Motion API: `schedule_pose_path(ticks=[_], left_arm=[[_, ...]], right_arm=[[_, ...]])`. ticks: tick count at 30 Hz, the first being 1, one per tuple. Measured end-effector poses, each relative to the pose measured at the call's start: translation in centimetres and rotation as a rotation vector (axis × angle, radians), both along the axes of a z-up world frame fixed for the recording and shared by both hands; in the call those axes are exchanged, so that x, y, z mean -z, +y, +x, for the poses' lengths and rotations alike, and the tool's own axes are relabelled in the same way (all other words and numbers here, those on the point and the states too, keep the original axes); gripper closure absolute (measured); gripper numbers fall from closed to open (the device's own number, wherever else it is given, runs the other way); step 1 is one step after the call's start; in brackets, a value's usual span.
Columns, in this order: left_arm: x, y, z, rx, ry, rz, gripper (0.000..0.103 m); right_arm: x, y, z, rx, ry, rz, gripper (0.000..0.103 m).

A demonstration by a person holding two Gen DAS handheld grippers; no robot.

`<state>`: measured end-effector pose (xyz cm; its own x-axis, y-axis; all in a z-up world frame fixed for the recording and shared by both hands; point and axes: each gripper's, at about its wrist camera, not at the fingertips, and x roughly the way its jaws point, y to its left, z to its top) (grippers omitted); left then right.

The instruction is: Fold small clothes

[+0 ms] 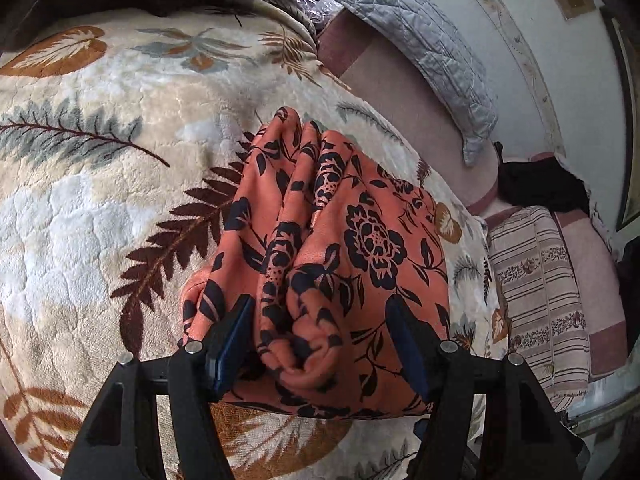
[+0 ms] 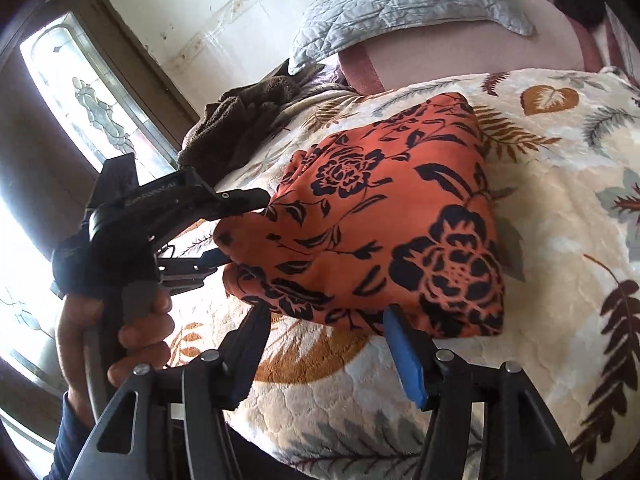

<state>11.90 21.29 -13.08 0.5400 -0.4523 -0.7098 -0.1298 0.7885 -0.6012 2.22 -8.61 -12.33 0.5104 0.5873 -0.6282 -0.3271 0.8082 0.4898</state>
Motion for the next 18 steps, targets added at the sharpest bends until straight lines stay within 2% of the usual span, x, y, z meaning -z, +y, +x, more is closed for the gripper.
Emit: schedule_pose_path(ticks=[3, 6, 10, 15, 18], left_arm=[[-0.1, -1.1, 1.5, 0.045, 0.035, 0.062, 0.035], [-0.4, -1.6, 3.4, 0.048, 0.059, 0.139, 0.035], [0.0, -2.3, 6.0, 0.09, 0.104, 0.15, 0.035], [0.4, -2.1, 9.3, 0.093, 0.15, 0.141, 0.035], [0.8, -1.7, 10.7, 0.091, 0.183, 0.149, 0.036]], right_arm=[[0.0, -2.0, -0.3, 0.016, 0.003, 0.034, 0.04], [-0.1, -3.8, -0.3, 0.027, 0.008, 0.078, 0.04], [-1.1, -5.2, 0.2, 0.006, -0.008, 0.105, 0.04], [-2.6, -6.0, 2.6, -0.042, -0.067, 0.083, 0.04], [-2.6, -6.9, 4.0, -0.035, -0.085, 0.105, 0.04]])
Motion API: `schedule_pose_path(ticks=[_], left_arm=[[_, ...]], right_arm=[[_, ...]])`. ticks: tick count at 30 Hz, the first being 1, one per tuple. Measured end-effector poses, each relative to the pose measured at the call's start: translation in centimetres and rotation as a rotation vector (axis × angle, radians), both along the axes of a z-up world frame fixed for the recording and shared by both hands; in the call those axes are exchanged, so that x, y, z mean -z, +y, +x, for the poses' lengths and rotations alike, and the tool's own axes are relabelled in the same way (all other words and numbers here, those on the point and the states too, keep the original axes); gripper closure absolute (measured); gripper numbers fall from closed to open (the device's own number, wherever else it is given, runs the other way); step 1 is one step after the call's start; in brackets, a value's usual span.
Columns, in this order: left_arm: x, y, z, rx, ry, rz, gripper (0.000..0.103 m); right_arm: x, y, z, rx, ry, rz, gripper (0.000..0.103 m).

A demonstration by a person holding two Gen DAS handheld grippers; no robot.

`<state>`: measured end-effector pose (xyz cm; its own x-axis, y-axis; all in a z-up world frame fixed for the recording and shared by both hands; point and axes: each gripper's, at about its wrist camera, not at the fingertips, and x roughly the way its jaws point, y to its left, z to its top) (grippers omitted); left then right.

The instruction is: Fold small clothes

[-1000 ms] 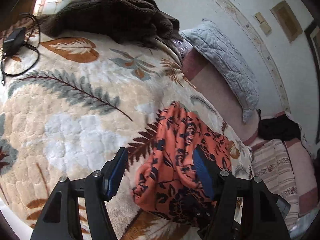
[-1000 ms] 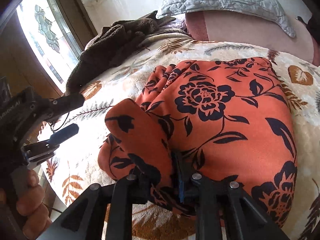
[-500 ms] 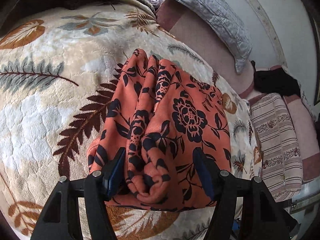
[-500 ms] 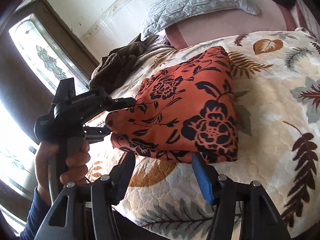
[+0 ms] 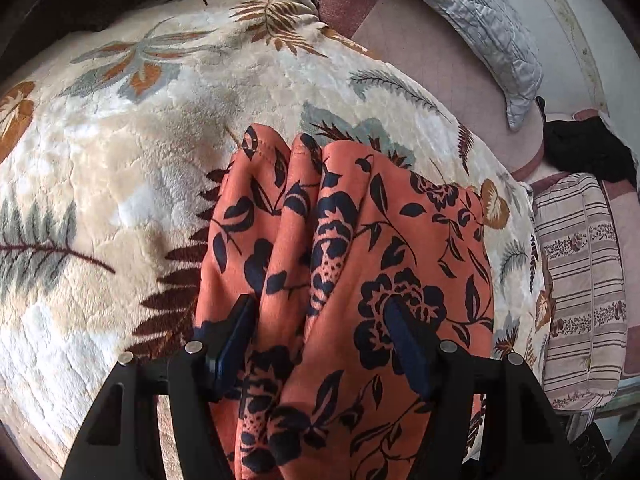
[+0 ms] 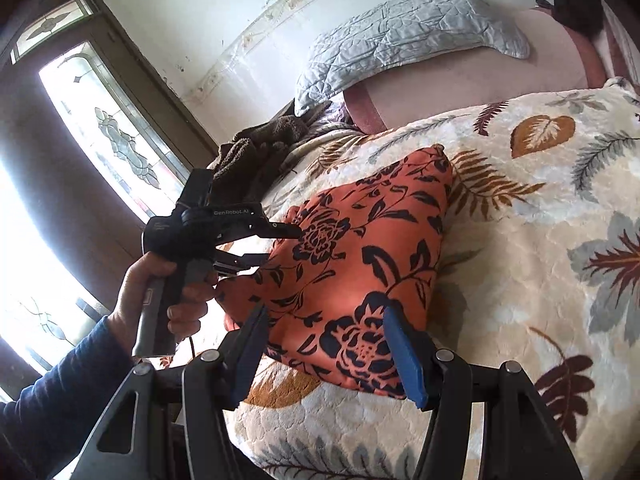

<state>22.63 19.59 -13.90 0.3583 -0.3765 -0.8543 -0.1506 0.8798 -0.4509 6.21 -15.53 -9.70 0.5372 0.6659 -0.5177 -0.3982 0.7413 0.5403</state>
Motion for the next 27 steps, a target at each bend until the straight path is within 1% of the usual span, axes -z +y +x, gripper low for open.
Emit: schedule_pose_path(ticks=[2, 4, 5, 6, 8, 9, 10, 12, 13, 15, 16, 17, 18, 20, 21, 22, 24, 25, 26, 27], left_arm=[[0.1, 0.0, 0.4, -0.001, 0.008, 0.0, 0.037], [-0.1, -0.2, 0.6, 0.019, 0.01, 0.031, 0.046], [0.0, -0.3, 0.8, 0.029, 0.021, 0.049, 0.062], [0.1, -0.4, 1.0, 0.039, 0.028, 0.054, 0.082], [0.1, -0.3, 1.2, 0.039, 0.03, 0.029, 0.088], [-0.3, -0.2, 1.0, 0.034, 0.013, 0.022, 0.09], [-1.1, -0.4, 0.5, 0.035, -0.021, 0.023, 0.091], [-3.3, -1.0, -0.9, 0.052, -0.108, 0.072, 0.091], [-4.5, -1.1, -1.9, 0.051, -0.154, 0.084, 0.091], [-6.3, -0.4, -3.7, 0.03, -0.231, 0.086, 0.091], [-6.6, 0.2, -4.3, 0.01, -0.253, 0.079, 0.091], [-6.3, 0.9, -4.4, -0.002, -0.251, 0.071, 0.091], [-5.2, 1.5, -3.9, -0.004, -0.222, 0.069, 0.091], [-1.7, 2.3, -2.2, -0.008, -0.117, 0.084, 0.091], [0.1, 2.6, -1.4, 0.005, -0.07, 0.089, 0.091], [1.2, 3.1, -1.1, -0.007, -0.052, 0.065, 0.09], [1.3, 4.1, -1.2, -0.03, -0.062, -0.021, 0.089], [1.0, 4.2, -1.3, -0.026, -0.068, -0.033, 0.088], [0.6, 4.3, -1.6, -0.023, -0.076, -0.017, 0.085], [0.2, 4.3, -1.9, -0.026, -0.081, 0.004, 0.084]], right_arm=[[0.6, -0.8, 0.7, 0.015, 0.004, 0.029, 0.04], [1.6, -1.8, 1.3, 0.038, 0.022, 0.061, 0.04], [2.2, -2.1, 1.7, 0.046, 0.04, 0.073, 0.04], [2.7, -2.4, 2.2, 0.05, 0.06, 0.083, 0.04], [3.4, -2.7, 2.9, 0.06, 0.084, 0.1, 0.04], [3.5, -2.9, 3.2, 0.068, 0.085, 0.105, 0.04], [3.5, -3.0, 3.4, 0.072, 0.084, 0.111, 0.04], [3.4, -3.6, 3.6, 0.086, 0.082, 0.124, 0.04], [3.5, -3.8, 3.7, 0.092, 0.08, 0.122, 0.04], [3.7, -4.2, 3.8, 0.104, 0.09, 0.124, 0.04], [4.0, -4.4, 3.8, 0.107, 0.096, 0.124, 0.04], [4.1, -4.5, 3.9, 0.111, 0.099, 0.12, 0.04], [4.3, -4.6, 3.9, 0.113, 0.103, 0.117, 0.04], [4.6, -4.6, 4.0, 0.113, 0.114, 0.116, 0.04], [4.6, -4.6, 4.0, 0.115, 0.116, 0.114, 0.04], [4.6, -4.6, 4.0, 0.117, 0.116, 0.113, 0.04], [4.7, -4.6, 4.0, 0.116, 0.118, 0.113, 0.04], [4.7, -4.7, 3.9, 0.115, 0.118, 0.112, 0.04], [4.8, -4.6, 3.9, 0.112, 0.118, 0.111, 0.04], [4.9, -4.6, 4.0, 0.106, 0.122, 0.109, 0.04]])
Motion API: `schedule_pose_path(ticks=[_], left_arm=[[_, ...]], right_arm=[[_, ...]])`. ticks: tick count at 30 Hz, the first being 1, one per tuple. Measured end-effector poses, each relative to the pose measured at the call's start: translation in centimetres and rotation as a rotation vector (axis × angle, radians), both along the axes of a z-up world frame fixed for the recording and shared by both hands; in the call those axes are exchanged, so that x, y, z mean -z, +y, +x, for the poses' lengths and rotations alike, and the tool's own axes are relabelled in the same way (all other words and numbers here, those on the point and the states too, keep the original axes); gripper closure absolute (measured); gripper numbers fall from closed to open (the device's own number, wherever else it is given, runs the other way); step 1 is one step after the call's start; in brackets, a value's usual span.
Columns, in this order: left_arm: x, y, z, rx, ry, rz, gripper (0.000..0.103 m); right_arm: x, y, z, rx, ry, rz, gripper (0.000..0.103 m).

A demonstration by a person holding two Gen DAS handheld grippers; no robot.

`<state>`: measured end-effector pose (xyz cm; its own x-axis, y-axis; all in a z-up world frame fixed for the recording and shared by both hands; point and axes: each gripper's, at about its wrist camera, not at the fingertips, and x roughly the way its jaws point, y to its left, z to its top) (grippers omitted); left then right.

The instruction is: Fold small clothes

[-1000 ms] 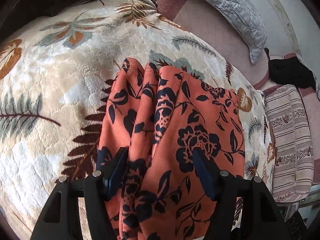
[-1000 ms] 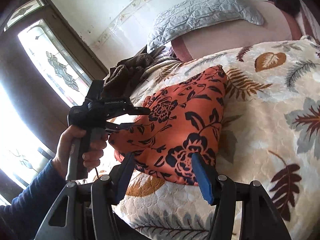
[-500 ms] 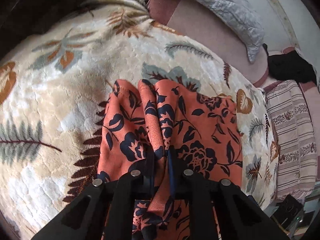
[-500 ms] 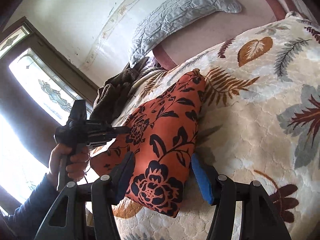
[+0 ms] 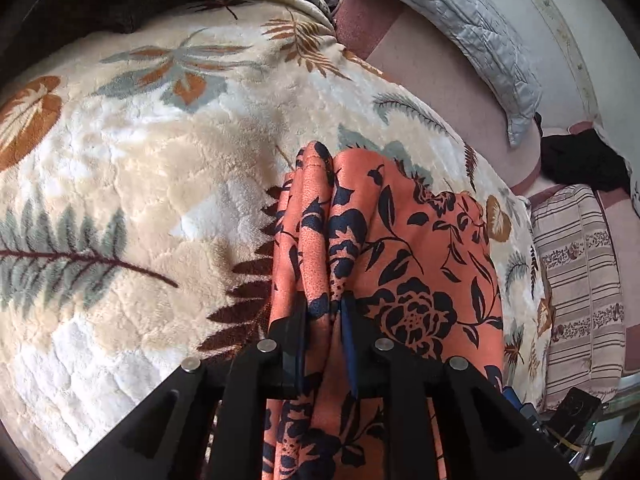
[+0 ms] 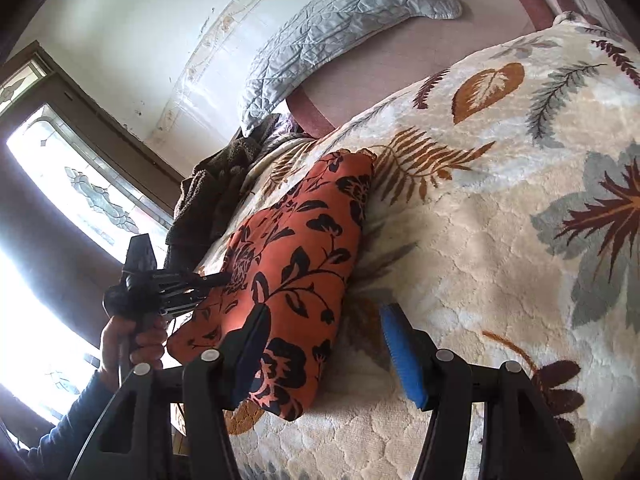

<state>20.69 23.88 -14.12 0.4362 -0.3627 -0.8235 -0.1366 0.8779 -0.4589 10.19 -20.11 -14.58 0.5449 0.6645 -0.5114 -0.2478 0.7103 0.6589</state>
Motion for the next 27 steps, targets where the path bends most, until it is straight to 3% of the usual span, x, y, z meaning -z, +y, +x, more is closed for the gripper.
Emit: schedule_pose_path(ticks=[4, 7, 10, 12, 15, 19, 22, 24, 26, 27], left_arm=[[-3.3, -0.9, -3.3, 0.007, -0.088, 0.101, 0.085], [-5.1, -2.3, -6.5, 0.04, -0.186, 0.097, 0.077], [-4.1, -4.2, -7.9, 0.068, -0.193, 0.121, 0.074], [-2.0, -5.2, -7.6, 0.055, -0.13, 0.226, 0.075], [-0.9, -5.6, -7.7, 0.035, -0.149, 0.326, 0.078], [-3.1, -5.6, -8.6, 0.011, -0.186, 0.31, 0.078], [-4.7, -6.3, -9.6, 0.024, -0.271, 0.261, 0.077], [-4.9, -7.2, -9.6, 0.033, -0.298, 0.254, 0.071], [-4.2, -7.5, -9.3, 0.02, -0.295, 0.273, 0.059], [-3.7, -7.5, -9.0, 0.004, -0.288, 0.288, 0.058]], right_arm=[[0.3, 0.0, 0.0, -0.015, 0.016, 0.016, 0.04], [0.9, -0.1, 0.1, -0.044, 0.052, 0.067, 0.04], [1.9, -0.3, 0.6, -0.067, 0.118, 0.131, 0.039], [2.6, -0.6, 1.0, -0.078, 0.174, 0.217, 0.039], [3.4, -0.3, 1.4, -0.104, 0.253, 0.285, 0.037], [4.0, -0.2, 1.5, -0.121, 0.318, 0.339, 0.038], [3.9, -0.3, 1.8, -0.108, 0.334, 0.362, 0.038], [4.1, 0.1, 2.4, -0.11, 0.359, 0.383, 0.038], [4.5, 0.7, 3.3, -0.109, 0.393, 0.399, 0.037], [4.8, 1.0, 3.7, -0.106, 0.412, 0.404, 0.037]])
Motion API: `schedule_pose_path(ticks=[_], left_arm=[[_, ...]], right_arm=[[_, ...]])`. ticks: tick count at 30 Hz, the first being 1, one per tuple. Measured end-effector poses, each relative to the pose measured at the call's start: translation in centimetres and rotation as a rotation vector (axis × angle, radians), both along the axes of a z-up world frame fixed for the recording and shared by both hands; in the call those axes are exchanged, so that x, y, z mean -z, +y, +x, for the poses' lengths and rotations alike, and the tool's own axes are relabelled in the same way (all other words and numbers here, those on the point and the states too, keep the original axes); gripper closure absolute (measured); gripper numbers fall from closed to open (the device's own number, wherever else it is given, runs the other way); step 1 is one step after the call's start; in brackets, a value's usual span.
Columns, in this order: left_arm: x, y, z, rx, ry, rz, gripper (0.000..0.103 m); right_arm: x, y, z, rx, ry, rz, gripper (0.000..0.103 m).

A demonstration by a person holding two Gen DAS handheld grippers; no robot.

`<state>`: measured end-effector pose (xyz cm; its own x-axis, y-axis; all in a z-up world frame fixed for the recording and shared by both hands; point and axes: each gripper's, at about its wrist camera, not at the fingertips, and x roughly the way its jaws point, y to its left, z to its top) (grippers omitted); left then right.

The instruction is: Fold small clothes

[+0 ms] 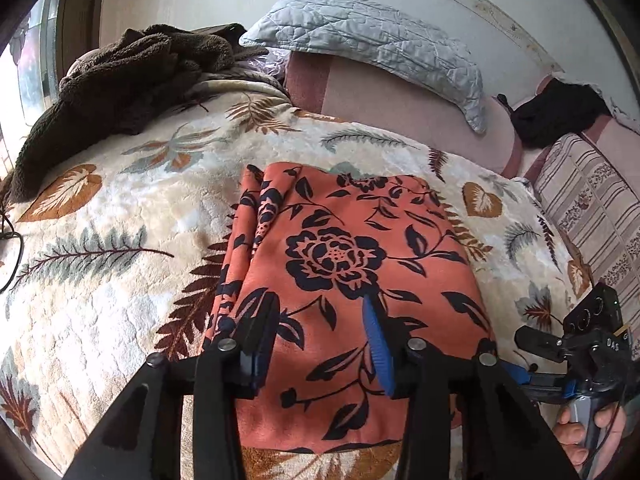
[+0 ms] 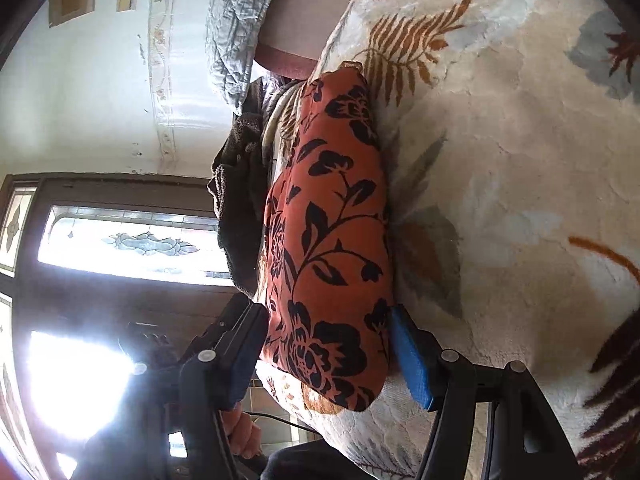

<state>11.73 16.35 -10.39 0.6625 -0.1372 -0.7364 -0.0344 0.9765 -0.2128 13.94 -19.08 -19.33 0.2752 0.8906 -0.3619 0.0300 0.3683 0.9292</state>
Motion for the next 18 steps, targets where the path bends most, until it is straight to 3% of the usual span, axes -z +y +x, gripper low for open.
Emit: schedule_pose_path(ticks=[3, 5, 7, 10, 11, 12, 14, 18], left_arm=[[2.3, 0.7, 0.5, -0.032, 0.056, 0.025, 0.059], [2.9, 0.9, 0.5, -0.033, 0.049, 0.053, 0.058], [2.8, 1.1, 0.5, -0.023, 0.052, 0.046, 0.058], [2.9, 1.8, 0.4, -0.025, 0.057, 0.011, 0.058], [2.9, 1.9, 0.5, -0.024, 0.058, 0.002, 0.059], [3.0, 1.9, 0.5, -0.026, 0.059, -0.001, 0.059], [2.9, 1.9, 0.5, -0.023, 0.057, 0.006, 0.059], [2.9, 1.8, 0.4, -0.022, 0.06, 0.006, 0.059]], right_arm=[[0.8, 1.2, 1.4, 0.003, 0.043, 0.005, 0.037], [1.1, 2.6, 2.2, -0.028, 0.065, -0.075, 0.045], [-0.9, 4.1, 1.9, -0.063, -0.011, -0.248, 0.064], [-5.1, 6.1, 0.2, -0.083, -0.194, -0.489, 0.068], [-4.5, 6.7, 0.3, -0.094, -0.192, -0.552, 0.068], [-2.8, 6.8, 0.8, -0.111, -0.133, -0.567, 0.061], [-1.7, 5.3, 1.2, -0.062, -0.06, -0.409, 0.046], [-3.2, 3.1, 2.0, 0.01, -0.081, -0.231, 0.026]])
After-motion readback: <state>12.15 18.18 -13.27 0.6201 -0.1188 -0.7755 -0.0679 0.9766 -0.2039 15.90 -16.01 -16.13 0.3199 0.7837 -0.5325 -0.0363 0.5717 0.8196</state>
